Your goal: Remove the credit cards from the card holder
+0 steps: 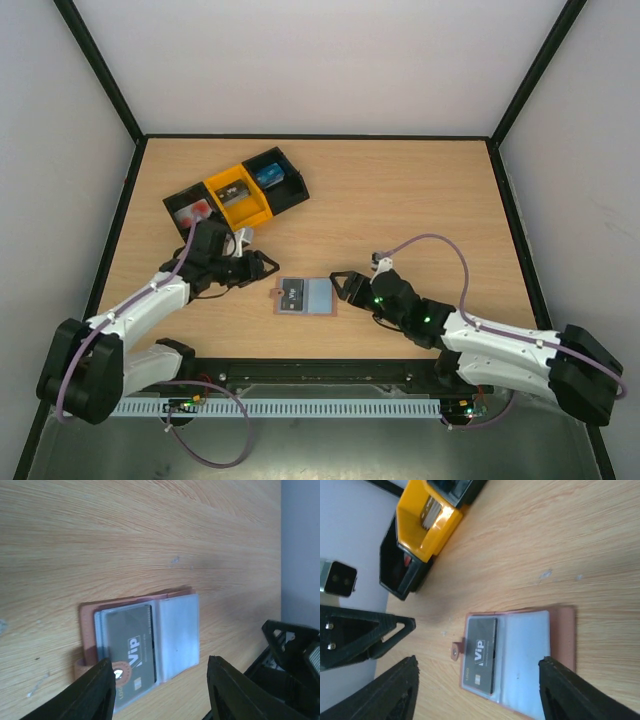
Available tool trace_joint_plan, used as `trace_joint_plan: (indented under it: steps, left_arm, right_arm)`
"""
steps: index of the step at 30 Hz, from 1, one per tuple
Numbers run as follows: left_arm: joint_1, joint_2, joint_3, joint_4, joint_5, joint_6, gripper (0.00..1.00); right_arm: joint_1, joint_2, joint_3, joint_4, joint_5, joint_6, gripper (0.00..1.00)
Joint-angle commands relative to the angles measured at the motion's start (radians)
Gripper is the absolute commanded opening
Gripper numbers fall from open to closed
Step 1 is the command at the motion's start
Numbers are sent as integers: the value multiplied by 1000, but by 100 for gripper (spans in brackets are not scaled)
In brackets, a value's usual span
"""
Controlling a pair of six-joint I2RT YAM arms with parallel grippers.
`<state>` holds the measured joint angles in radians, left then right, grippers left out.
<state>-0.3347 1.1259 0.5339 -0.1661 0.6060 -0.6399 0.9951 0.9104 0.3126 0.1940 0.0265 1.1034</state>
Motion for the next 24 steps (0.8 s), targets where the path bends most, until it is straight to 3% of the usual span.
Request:
trace_joint_plan:
  steps: [1, 5, 10, 24]
  left_arm:
    - [-37, 51, -28, 136, 12, -60, 45]
    - [-64, 105, -57, 219, 34, -88, 32]
    - [-90, 181, -82, 270, 16, -81, 21]
    - [-126, 314, -121, 310, -57, -49, 13]
  right_arm:
    - [2, 105, 66, 107, -90, -12, 57]
    - [4, 196, 92, 155, -142, -13, 42]
    - [7, 298, 117, 223, -197, -10, 34]
    - [14, 555, 160, 359, -292, 11, 21]
